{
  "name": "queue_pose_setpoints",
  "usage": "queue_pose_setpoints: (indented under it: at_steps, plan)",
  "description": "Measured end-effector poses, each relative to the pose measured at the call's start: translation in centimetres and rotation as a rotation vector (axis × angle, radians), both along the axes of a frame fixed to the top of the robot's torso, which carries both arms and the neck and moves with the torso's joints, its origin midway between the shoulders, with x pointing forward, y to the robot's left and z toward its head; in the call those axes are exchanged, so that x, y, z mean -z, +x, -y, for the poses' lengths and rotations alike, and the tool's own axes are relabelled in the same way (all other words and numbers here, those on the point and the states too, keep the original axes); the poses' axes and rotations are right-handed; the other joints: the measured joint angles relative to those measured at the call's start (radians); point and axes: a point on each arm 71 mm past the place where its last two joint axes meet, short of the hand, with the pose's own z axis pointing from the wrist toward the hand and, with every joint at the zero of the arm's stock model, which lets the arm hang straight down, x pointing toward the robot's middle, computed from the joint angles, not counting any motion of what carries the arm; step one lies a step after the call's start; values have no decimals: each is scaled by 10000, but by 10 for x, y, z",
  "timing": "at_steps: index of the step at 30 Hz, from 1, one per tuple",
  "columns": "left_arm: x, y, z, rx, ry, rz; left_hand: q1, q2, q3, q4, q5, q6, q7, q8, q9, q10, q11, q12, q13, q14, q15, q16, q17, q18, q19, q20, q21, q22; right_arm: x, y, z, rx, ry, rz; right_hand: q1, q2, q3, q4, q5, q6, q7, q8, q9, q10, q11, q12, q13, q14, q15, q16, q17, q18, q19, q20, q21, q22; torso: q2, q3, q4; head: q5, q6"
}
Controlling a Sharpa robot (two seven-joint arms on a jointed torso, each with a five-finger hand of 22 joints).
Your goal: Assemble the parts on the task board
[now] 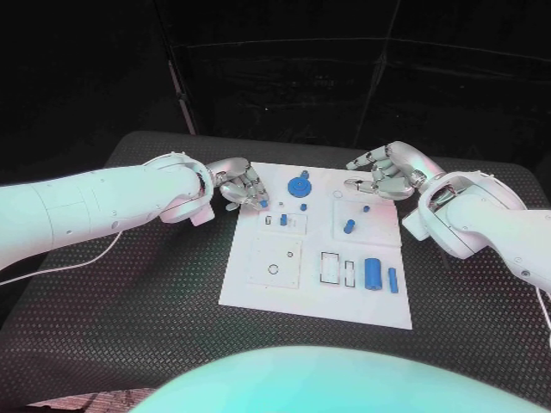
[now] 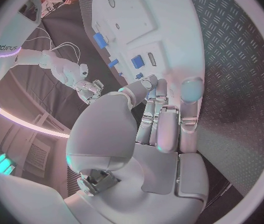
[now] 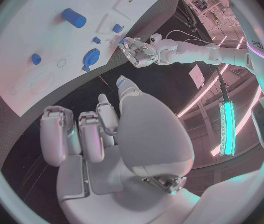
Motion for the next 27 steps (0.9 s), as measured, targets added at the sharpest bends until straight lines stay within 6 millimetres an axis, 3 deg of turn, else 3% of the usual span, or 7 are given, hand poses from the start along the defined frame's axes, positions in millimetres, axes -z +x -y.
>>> queue_pose_setpoints:
  at_steps: [9,10,11,19,21,27]
  plan:
    - [3,0,-1,317,375,-217,1,-1,13,13,-6,-17,17,-50,0,-35,36,-79,-11,0,0,0,-17,1,0,0,0,22,0,0,-1,-16,-5,-16,0,0,0,0,0,0,0,0,0,0,0,0,0,0,0,0,0,0,0,0,0,0,-6,-6,5,25,0]
    - [3,0,0,344,410,-224,1,-1,14,14,-6,-19,19,-67,0,-35,36,-115,-19,0,0,0,-17,-90,0,0,0,31,0,0,-1,-15,-6,-18,0,0,0,0,0,0,0,0,0,0,0,0,0,0,0,0,-1,1,0,0,0,0,-7,-7,5,28,0]
    - [3,0,0,372,440,-229,1,-2,153,153,-17,-32,33,-75,0,-35,36,-118,-35,0,0,0,-17,-154,0,0,0,32,0,0,0,-14,-8,-19,0,0,0,0,0,0,0,0,0,0,0,0,0,0,0,0,-1,1,0,0,0,0,-7,-9,5,30,-1]
    - [5,1,2,518,631,-232,2,-4,469,470,15,-19,44,44,61,-95,49,-195,-69,0,0,0,-43,-154,0,0,49,89,1,0,-1,-23,-10,-28,0,0,0,0,0,0,0,0,0,0,0,0,0,0,0,0,-1,0,0,0,0,0,-5,-9,5,34,1]
    - [4,2,2,517,645,-208,-1,2,553,544,81,314,222,95,437,-111,37,-255,-85,24,24,0,-47,-155,0,0,77,96,1,0,-1,-25,-11,-31,0,0,0,0,0,0,0,0,0,0,0,0,0,0,0,0,-1,0,0,0,0,0,-3,-9,4,30,1]
    - [4,3,3,537,684,-184,-12,13,580,522,84,273,266,-20,378,-145,71,-357,-118,36,37,0,-63,-154,0,0,77,133,1,1,-1,-33,-12,-37,0,0,0,-1,0,0,0,0,0,0,0,0,0,0,0,0,-1,1,0,0,0,0,-2,-9,4,26,2]
